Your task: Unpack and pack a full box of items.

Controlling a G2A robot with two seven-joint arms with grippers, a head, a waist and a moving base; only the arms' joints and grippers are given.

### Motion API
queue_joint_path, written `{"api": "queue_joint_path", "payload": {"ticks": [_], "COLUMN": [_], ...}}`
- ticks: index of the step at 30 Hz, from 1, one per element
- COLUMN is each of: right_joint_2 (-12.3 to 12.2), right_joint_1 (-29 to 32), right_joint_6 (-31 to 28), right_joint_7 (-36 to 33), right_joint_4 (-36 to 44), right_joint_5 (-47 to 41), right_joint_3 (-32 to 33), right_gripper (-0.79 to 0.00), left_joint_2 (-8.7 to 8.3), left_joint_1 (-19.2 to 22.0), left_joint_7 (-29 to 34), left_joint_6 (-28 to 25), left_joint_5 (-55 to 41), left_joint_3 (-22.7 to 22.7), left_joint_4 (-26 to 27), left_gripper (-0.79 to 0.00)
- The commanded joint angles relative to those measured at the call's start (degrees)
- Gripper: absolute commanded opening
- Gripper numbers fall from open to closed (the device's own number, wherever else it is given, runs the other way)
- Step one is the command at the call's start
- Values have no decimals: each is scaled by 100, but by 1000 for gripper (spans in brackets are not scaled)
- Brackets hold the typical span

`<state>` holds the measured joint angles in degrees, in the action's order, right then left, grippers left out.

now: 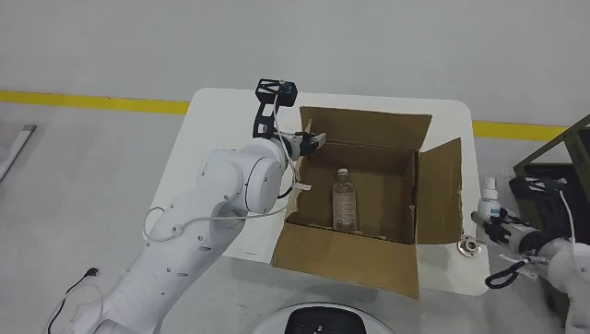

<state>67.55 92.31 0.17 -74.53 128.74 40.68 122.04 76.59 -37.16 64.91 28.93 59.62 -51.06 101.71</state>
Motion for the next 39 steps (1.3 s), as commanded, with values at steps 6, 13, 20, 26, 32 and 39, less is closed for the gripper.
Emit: {"api": "queue_joint_path", "payload": {"ticks": [6,13,20,26,32,39], "right_joint_2": [-81,-194,-250,-301,-309,-279], "right_joint_1": [-185,-406,-417,-613,-972,-1223], "right_joint_6": [-154,-132,492,982,1492,1829], "right_joint_7": [-368,-549,-110,274,605,883], "right_joint_4": [590,590,535,235,-190,-474], "right_joint_5": [-1991,-2888,-2476,-1036,384,1055], "right_joint_3": [705,156,-972,-2220,-3391,-4005], "right_gripper": [-785,-785,-785,-785,-785,-785], "left_joint_2": [0,0,0,0,0,0], "left_joint_1": [0,0,0,0,0,0], "left_joint_7": [0,0,0,0,0,0], "left_joint_6": [0,0,0,0,0,0], "left_joint_5": [0,0,0,0,0,0], "left_joint_3": [0,0,0,0,0,0], "left_joint_4": [0,0,0,0,0,0], "left_gripper": [0,0,0,0,0,0]}}
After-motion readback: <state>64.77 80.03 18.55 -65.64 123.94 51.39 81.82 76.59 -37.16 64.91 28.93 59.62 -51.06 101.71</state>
